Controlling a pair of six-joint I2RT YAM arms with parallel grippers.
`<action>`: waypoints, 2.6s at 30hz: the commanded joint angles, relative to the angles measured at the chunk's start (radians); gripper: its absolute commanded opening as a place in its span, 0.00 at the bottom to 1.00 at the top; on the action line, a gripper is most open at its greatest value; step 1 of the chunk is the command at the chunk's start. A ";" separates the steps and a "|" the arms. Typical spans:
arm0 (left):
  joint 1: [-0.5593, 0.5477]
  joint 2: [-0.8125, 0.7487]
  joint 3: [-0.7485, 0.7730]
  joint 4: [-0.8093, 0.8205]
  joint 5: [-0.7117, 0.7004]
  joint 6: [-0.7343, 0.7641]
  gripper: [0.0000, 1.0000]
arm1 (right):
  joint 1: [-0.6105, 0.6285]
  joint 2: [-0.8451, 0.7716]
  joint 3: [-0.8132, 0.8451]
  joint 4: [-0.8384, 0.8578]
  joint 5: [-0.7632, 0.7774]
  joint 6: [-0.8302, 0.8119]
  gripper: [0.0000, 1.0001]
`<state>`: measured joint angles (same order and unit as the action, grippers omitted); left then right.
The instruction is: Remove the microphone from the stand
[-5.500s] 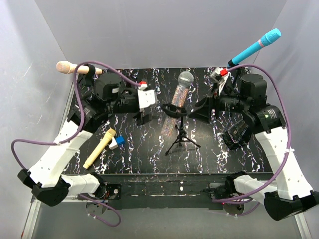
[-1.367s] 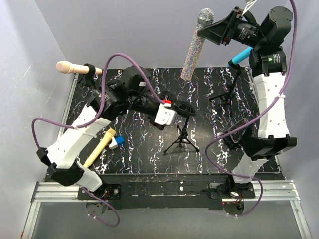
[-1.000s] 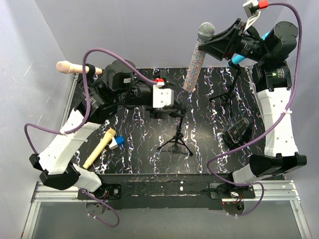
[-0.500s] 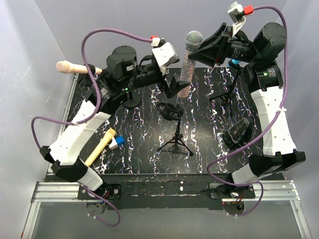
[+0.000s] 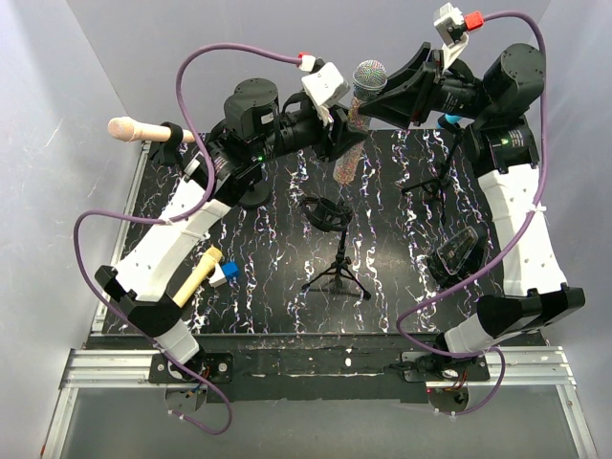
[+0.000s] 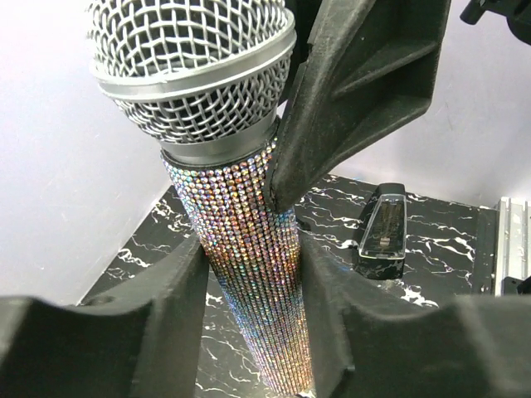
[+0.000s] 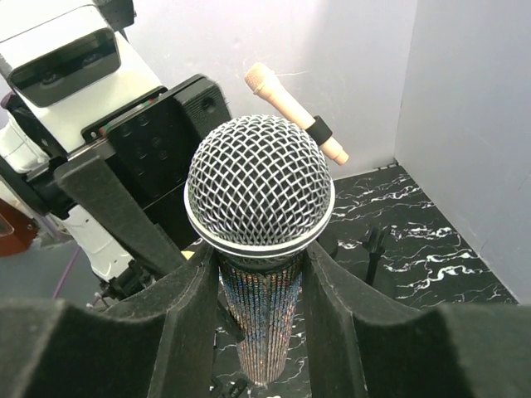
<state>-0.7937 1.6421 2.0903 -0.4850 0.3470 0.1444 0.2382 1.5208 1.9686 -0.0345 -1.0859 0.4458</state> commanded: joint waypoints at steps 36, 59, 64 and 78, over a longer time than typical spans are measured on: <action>0.197 -0.459 -0.835 -0.631 -0.306 0.391 0.00 | -0.073 -0.450 -0.582 -0.311 0.139 -0.150 0.85; 0.197 -0.269 -1.254 -0.351 -0.217 0.320 0.19 | -0.085 -0.527 -0.713 -0.669 0.322 -0.329 0.78; 0.197 -0.284 -1.213 -0.375 -0.186 0.339 0.46 | -0.085 -0.579 -0.846 -0.656 0.274 -0.372 0.76; 0.197 -0.683 -1.039 -0.289 -0.066 0.319 0.78 | -0.025 -0.593 -0.945 -0.503 0.207 -0.585 0.78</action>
<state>-0.5980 1.1702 1.0168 -0.8948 0.2279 0.4660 0.1902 0.9390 1.0168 -0.6621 -0.8410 -0.0387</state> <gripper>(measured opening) 0.717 0.785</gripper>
